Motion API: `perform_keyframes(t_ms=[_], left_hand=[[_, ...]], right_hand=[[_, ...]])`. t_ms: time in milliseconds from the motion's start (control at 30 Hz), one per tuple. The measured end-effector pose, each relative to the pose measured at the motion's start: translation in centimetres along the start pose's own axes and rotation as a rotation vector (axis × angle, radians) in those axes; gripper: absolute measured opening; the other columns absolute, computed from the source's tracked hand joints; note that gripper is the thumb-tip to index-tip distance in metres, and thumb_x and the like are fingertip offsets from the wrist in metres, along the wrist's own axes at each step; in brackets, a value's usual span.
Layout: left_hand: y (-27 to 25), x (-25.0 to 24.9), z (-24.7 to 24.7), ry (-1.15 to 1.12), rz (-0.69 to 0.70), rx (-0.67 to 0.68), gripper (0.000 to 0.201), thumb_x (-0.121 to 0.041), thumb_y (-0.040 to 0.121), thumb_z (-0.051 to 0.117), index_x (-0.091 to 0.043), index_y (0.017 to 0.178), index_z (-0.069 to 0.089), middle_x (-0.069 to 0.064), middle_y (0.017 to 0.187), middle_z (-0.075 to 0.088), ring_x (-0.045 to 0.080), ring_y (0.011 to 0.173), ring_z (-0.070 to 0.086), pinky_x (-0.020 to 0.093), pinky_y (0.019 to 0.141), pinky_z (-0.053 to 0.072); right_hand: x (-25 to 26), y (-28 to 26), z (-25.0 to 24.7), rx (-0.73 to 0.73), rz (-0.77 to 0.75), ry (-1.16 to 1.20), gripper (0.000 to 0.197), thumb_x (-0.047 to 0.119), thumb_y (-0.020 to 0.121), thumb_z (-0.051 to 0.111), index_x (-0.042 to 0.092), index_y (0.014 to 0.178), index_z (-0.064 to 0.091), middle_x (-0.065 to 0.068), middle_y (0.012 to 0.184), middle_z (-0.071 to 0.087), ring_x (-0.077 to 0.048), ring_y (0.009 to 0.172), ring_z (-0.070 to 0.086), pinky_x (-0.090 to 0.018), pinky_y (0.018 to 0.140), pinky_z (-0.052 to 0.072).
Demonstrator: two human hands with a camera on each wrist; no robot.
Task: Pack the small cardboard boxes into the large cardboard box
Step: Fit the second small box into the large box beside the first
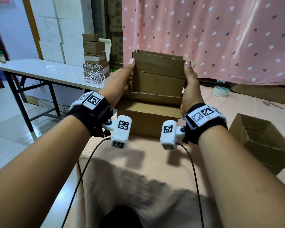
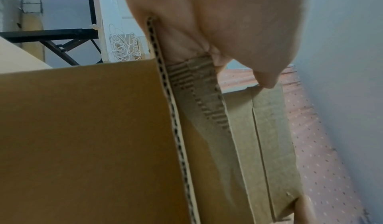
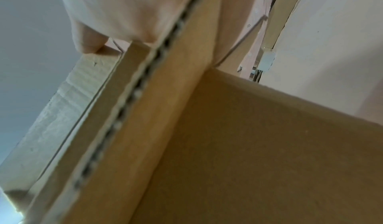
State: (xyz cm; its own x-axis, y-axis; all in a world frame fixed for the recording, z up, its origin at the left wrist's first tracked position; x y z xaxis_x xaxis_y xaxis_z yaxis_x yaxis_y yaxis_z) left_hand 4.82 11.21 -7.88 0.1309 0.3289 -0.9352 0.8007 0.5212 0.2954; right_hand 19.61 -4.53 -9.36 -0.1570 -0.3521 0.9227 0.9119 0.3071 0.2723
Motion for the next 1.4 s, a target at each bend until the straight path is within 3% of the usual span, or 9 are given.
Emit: perform_keyframes(t_ms=[167, 267, 433, 500, 667, 867, 1067, 1233, 1400], left_hand=[[-0.4, -0.8, 0.6, 0.034, -0.036, 0.023, 0.075, -0.086, 0.084, 0.034, -0.034, 0.131, 0.06, -0.012, 0.121, 0.07, 0.011, 0.117, 0.06, 0.041, 0.113, 0.036], [-0.5, -1.5, 0.7, 0.015, -0.068, -0.007, 0.049, -0.068, 0.1, 0.026, -0.035, 0.095, 0.063, -0.021, 0.071, 0.073, 0.005, 0.089, 0.064, 0.027, 0.091, 0.044], [-0.2, -1.9, 0.6, -0.03, -0.093, -0.039, 0.052, -0.071, 0.098, 0.028, -0.035, 0.084, 0.063, -0.014, 0.053, 0.067, 0.017, 0.085, 0.064, 0.04, 0.1, 0.044], [0.1, -1.6, 0.6, -0.024, -0.092, -0.033, 0.049, -0.075, 0.095, 0.03, -0.037, 0.091, 0.062, -0.014, 0.055, 0.068, 0.019, 0.087, 0.065, 0.044, 0.106, 0.042], [0.3, -1.3, 0.6, -0.023, -0.107, -0.013, 0.048, -0.08, 0.091, 0.031, -0.04, 0.102, 0.058, 0.003, 0.101, 0.067, 0.027, 0.105, 0.065, 0.05, 0.109, 0.042], [0.2, -1.9, 0.7, -0.047, -0.06, -0.055, 0.065, -0.073, 0.098, 0.024, -0.035, 0.147, 0.043, -0.001, 0.092, 0.062, 0.02, 0.092, 0.063, 0.046, 0.107, 0.044], [0.2, -1.6, 0.8, -0.041, -0.074, -0.064, 0.052, -0.074, 0.096, 0.03, -0.036, 0.123, 0.055, -0.001, 0.096, 0.06, 0.02, 0.092, 0.06, 0.043, 0.104, 0.043], [0.3, -1.3, 0.7, -0.04, -0.103, -0.076, 0.046, -0.078, 0.089, 0.036, -0.041, 0.101, 0.061, -0.003, 0.096, 0.062, 0.021, 0.095, 0.062, 0.046, 0.104, 0.043], [0.1, -1.6, 0.9, -0.042, -0.093, -0.071, 0.041, -0.071, 0.096, 0.032, -0.04, 0.104, 0.058, -0.01, 0.096, 0.058, 0.02, 0.1, 0.057, 0.047, 0.109, 0.038]], right_hand=[[0.2, -0.1, 0.0, 0.024, 0.023, 0.012, 0.103, 0.096, 0.046, 0.066, 0.034, 0.128, 0.061, 0.004, 0.138, 0.062, -0.021, 0.133, 0.054, -0.054, 0.116, 0.035], [0.5, -0.6, 0.0, 0.043, 0.04, 0.019, 0.113, 0.1, 0.048, 0.058, 0.04, 0.143, 0.05, 0.005, 0.151, 0.052, -0.02, 0.142, 0.045, -0.061, 0.117, 0.03], [1.4, -1.6, 0.4, 0.023, 0.016, 0.028, 0.113, 0.094, 0.051, 0.062, 0.033, 0.145, 0.051, -0.001, 0.153, 0.051, -0.023, 0.142, 0.045, -0.059, 0.116, 0.034], [1.6, -1.9, 0.5, 0.01, -0.009, 0.045, 0.101, 0.082, 0.061, 0.061, 0.026, 0.144, 0.053, -0.005, 0.151, 0.053, -0.025, 0.141, 0.046, -0.058, 0.116, 0.035], [2.1, -2.3, 0.6, -0.001, -0.03, 0.061, 0.065, 0.064, 0.074, 0.057, 0.023, 0.123, 0.062, -0.004, 0.127, 0.064, -0.023, 0.123, 0.055, -0.043, 0.104, 0.045], [2.3, -2.6, 0.5, -0.019, -0.029, 0.093, 0.023, 0.046, 0.094, 0.052, 0.025, 0.095, 0.062, 0.0, 0.106, 0.061, -0.017, 0.105, 0.055, -0.027, 0.075, 0.048], [3.1, -3.5, 0.7, -0.055, -0.081, 0.162, 0.034, 0.022, 0.103, 0.046, 0.021, 0.071, 0.058, 0.012, 0.06, 0.061, 0.0, 0.059, 0.059, -0.012, 0.05, 0.046], [3.3, -3.8, 0.8, -0.055, -0.082, 0.172, 0.028, 0.018, 0.102, 0.046, 0.02, 0.075, 0.054, 0.0, 0.08, 0.052, -0.009, 0.071, 0.052, -0.008, 0.045, 0.043], [2.9, -3.3, 0.8, -0.053, -0.092, 0.15, 0.024, 0.021, 0.101, 0.049, 0.022, 0.078, 0.054, 0.0, 0.085, 0.051, -0.01, 0.076, 0.052, -0.011, 0.052, 0.047]])
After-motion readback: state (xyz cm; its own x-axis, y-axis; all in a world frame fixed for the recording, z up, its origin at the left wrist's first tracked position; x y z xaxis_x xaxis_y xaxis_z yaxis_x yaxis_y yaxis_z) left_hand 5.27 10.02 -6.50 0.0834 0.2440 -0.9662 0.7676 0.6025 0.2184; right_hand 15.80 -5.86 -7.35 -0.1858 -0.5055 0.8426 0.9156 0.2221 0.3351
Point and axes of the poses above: each hand's wrist, its own y-axis towards the middle knuckle, its own z-axis out of the palm, x = y × z, the point moved 1 cm from there along y, towards the middle knuckle
